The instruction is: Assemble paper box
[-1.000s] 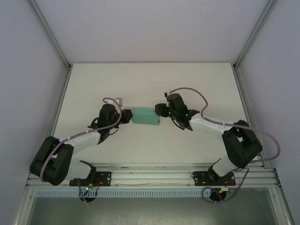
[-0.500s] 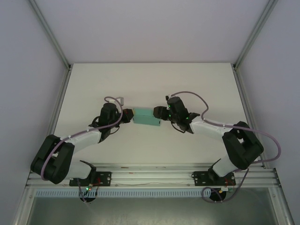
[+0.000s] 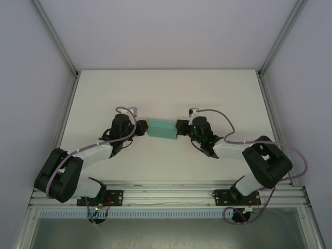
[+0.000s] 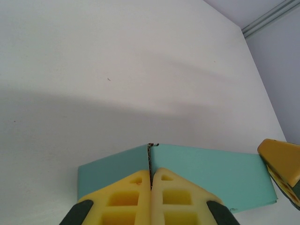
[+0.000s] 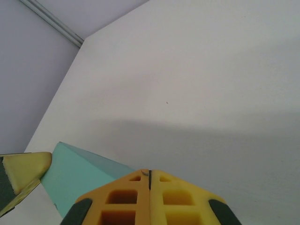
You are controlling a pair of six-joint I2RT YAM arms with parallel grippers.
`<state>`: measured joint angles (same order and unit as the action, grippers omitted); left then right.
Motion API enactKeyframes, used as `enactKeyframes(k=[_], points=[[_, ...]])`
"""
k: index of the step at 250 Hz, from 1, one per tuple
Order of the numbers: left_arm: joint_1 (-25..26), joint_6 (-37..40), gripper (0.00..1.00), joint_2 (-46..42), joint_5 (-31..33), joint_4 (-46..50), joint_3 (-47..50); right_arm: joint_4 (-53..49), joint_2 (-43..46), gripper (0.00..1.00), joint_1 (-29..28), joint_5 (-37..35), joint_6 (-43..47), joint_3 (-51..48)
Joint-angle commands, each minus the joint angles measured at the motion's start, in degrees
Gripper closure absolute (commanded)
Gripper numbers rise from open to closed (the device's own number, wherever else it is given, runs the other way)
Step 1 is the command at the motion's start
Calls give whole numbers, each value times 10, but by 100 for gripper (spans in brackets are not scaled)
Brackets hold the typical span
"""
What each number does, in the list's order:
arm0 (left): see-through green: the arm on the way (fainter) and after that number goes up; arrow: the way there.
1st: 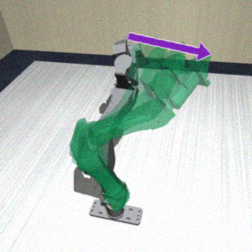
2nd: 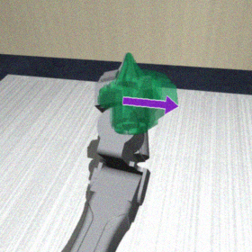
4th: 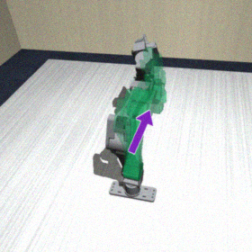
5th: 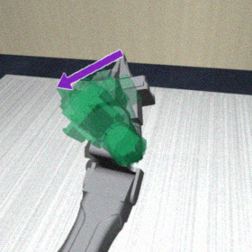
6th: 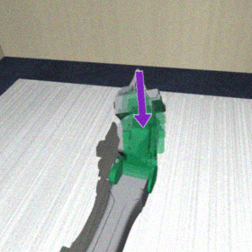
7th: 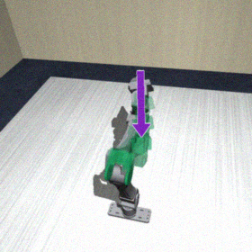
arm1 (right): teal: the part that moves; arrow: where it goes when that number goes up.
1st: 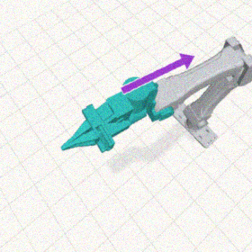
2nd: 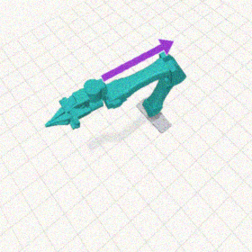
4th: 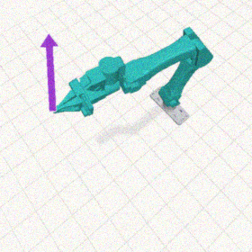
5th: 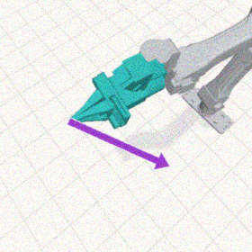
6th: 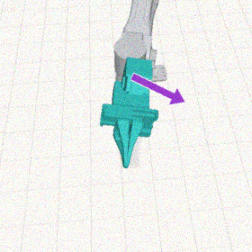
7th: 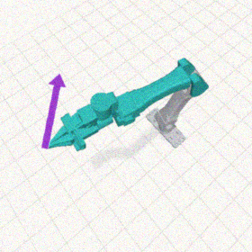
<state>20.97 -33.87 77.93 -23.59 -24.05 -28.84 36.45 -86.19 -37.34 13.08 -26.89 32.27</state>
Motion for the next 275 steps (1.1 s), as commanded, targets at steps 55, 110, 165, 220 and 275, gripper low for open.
enactKeyframes(k=[55,110,165,220,275], points=[[7,74,7,-28,34,250,-92,-302,52,54,-4,-4,88,113],[3,97,0,-87,136,348,-171,-436,49,11,-1,81,284,221],[-15,113,0,-152,221,397,-150,-611,3,0,0,160,607,313],[-21,84,0,-194,235,389,-87,-789,-87,0,-3,160,772,428],[-22,73,0,-196,244,401,-70,-759,-164,0,-21,46,764,455]])
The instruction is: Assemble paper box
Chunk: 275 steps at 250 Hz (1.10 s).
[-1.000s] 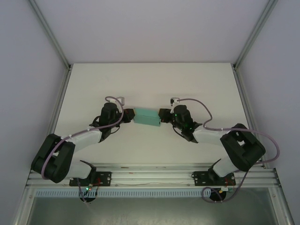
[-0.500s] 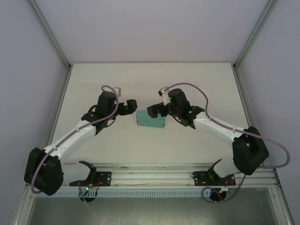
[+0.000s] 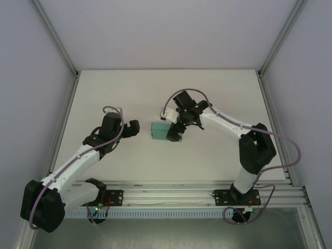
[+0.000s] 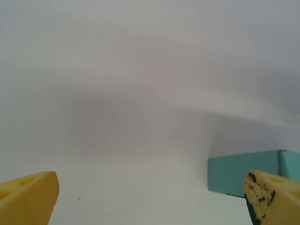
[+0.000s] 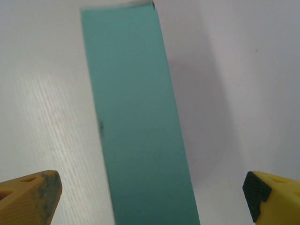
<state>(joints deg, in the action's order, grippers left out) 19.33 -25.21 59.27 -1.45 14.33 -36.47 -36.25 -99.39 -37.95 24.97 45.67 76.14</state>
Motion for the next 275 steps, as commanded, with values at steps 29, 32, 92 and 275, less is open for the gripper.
enactKeyframes(k=[29,32,92,275], points=[[-6,-15,0,-9,23,16,14,-8,-62,1,-28,-105,32,16],[-7,-16,0,-9,24,17,14,-5,-64,1,-29,-108,31,16],[-8,-18,0,-21,27,24,23,38,-92,15,-47,-168,10,6],[-9,-40,0,-40,34,11,50,361,-99,50,-68,-526,152,-89]])
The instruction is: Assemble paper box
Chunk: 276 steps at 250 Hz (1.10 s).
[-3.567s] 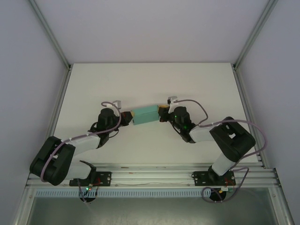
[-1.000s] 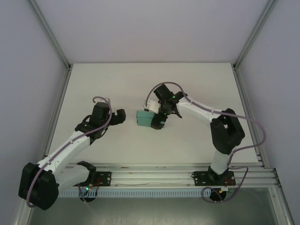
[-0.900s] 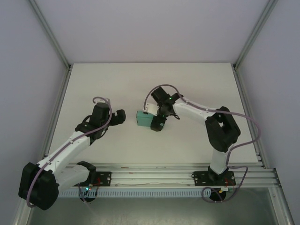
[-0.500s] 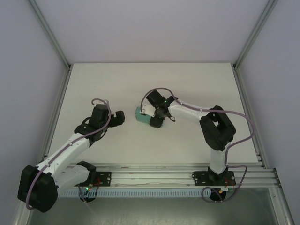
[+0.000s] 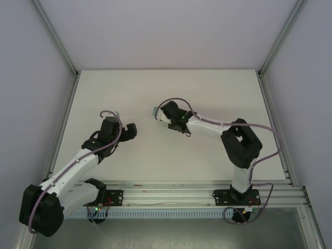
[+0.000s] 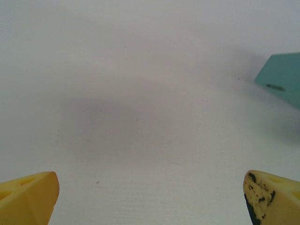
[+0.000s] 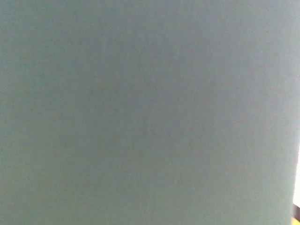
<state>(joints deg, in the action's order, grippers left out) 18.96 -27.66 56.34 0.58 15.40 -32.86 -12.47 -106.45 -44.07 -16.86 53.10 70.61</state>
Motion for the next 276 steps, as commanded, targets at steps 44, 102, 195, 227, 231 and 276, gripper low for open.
enactKeyframes(k=[44,102,195,227,231,276], points=[[-5,-22,0,-13,5,-6,21,119,-44,37,-12,-96,80,-46],[-5,-22,0,-21,1,-13,32,120,-8,9,-40,-94,82,-111],[-5,19,0,-1,-147,-131,59,-44,144,0,-31,93,-41,-112],[-3,35,0,31,-205,-179,51,-61,162,0,36,191,-133,-64],[-2,38,0,35,-203,-181,48,-58,162,0,46,197,-147,-59],[-6,29,0,42,0,-143,2,15,174,0,141,144,-348,-39]])
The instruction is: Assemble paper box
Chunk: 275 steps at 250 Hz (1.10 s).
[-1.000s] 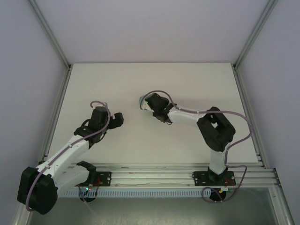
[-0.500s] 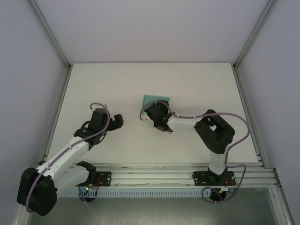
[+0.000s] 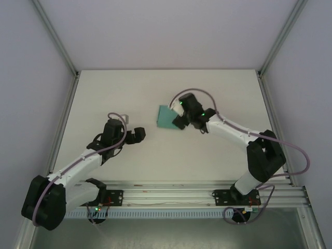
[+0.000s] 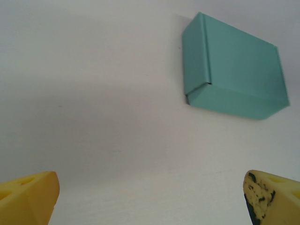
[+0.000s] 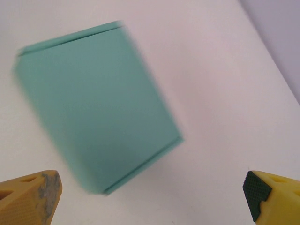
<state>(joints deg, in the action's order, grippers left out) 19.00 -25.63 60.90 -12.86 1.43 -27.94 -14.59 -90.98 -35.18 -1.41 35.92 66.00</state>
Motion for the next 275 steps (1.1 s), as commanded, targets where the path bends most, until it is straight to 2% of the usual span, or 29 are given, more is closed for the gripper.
enactKeyframes(k=[1,20,45,62,84,108,132,161,169,182,190,204,213,223,237,255,275], points=[[-7,10,0,-4,141,-2,-49,38,20,0,55,-12,-181,6],[-22,40,0,2,238,8,-71,69,39,0,108,-38,-277,-15],[-64,79,0,17,289,-2,-86,73,64,0,183,-19,-385,-54],[-97,103,0,27,325,-56,-66,96,83,0,221,-18,-420,-101],[-159,102,0,39,336,-117,-34,158,112,0,250,-50,-419,-179],[-209,125,0,44,293,-215,22,245,136,0,272,-94,-395,-263],[-215,154,0,69,283,-372,94,383,141,0,304,-102,-408,-351],[-215,170,0,117,275,-488,128,511,113,0,315,-128,-382,-402],[-215,169,0,120,262,-476,120,505,117,0,316,-121,-374,-402],[-214,193,0,142,240,-522,124,572,102,0,318,-119,-370,-427],[-216,195,0,171,237,-573,135,595,87,0,322,-111,-375,-438],[-218,212,0,233,211,-679,149,699,30,0,331,-87,-369,-457],[-218,221,0,251,170,-654,136,670,38,0,334,-83,-376,-447],[-216,230,0,269,174,-639,110,585,61,0,343,-64,-385,-428],[-208,239,0,254,154,-566,87,668,37,0,348,-58,-380,-449],[-206,246,0,265,157,-606,98,602,57,0,348,-56,-383,-432],[-206,241,0,255,157,-571,90,648,44,0,348,-56,-380,-444]])
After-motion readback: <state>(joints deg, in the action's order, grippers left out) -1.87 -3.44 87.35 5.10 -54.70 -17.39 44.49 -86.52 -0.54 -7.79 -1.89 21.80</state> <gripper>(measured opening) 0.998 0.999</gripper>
